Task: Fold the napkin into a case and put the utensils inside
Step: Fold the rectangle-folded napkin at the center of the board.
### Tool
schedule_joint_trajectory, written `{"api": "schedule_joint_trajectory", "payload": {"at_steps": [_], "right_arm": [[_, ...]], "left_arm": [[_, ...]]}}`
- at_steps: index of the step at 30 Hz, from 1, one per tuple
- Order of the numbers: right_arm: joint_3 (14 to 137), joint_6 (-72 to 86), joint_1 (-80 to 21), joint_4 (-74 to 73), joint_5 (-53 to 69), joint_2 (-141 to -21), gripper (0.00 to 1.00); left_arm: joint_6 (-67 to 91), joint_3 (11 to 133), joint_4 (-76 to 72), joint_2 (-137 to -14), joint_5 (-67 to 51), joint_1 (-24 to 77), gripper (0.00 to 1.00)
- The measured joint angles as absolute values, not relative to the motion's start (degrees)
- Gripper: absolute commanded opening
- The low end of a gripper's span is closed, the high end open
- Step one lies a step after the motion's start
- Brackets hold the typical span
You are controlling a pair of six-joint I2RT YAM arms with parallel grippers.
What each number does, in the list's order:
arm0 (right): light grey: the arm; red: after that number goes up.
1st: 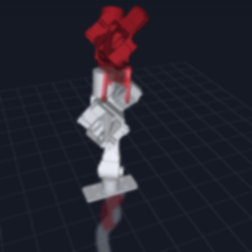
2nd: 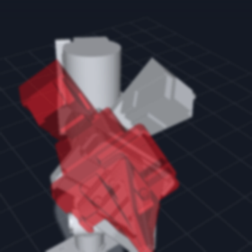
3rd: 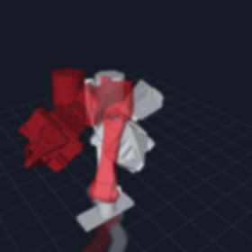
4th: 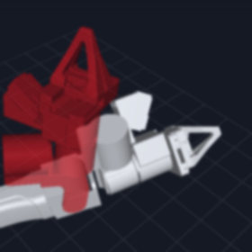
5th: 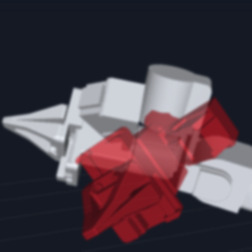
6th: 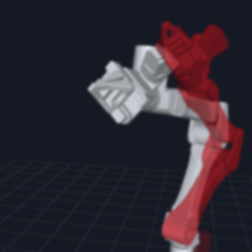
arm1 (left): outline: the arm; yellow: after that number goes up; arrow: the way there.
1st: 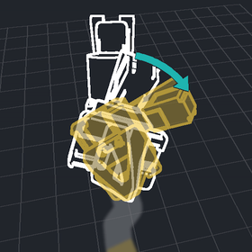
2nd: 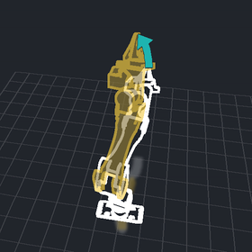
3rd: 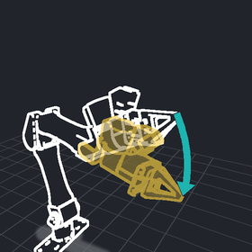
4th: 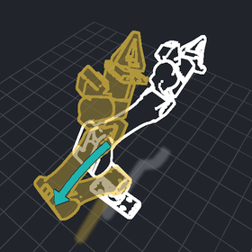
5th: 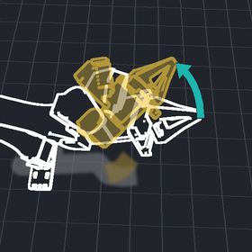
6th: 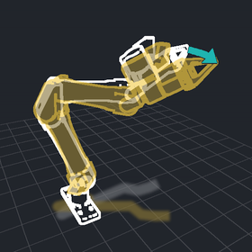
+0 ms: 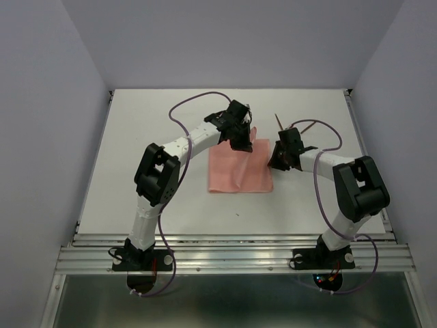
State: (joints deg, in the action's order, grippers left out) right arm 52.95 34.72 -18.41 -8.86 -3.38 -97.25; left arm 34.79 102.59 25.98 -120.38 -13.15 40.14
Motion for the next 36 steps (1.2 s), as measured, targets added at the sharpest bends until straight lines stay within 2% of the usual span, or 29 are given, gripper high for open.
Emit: {"api": "schedule_joint_trajectory", "payload": {"at_steps": [3,6,7,10,36], "right_arm": [[53.10,34.72,-18.41,-7.70,-2.61,-97.97,0.23],[53.10,34.72,-18.41,-7.20,-2.28,-98.19,0.14],[53.06,34.72,-18.41,-7.11,-2.20,-98.24,0.08],[52.64,34.89,-18.41,-6.52,-1.93,-98.24,0.01],[51.55,36.40,-18.41,-4.23,-0.73,-98.10,0.01]], "left_arm": [[34.81,102.59,25.96,-120.38,-13.28,40.18,0.00],[34.98,102.59,25.96,-120.38,-13.43,40.40,0.00],[35.03,102.59,25.93,-120.38,-13.54,40.53,0.00],[35.31,102.59,25.87,-120.38,-13.87,41.01,0.00],[41.60,110.83,23.83,-129.73,-18.46,42.02,0.00]]}}
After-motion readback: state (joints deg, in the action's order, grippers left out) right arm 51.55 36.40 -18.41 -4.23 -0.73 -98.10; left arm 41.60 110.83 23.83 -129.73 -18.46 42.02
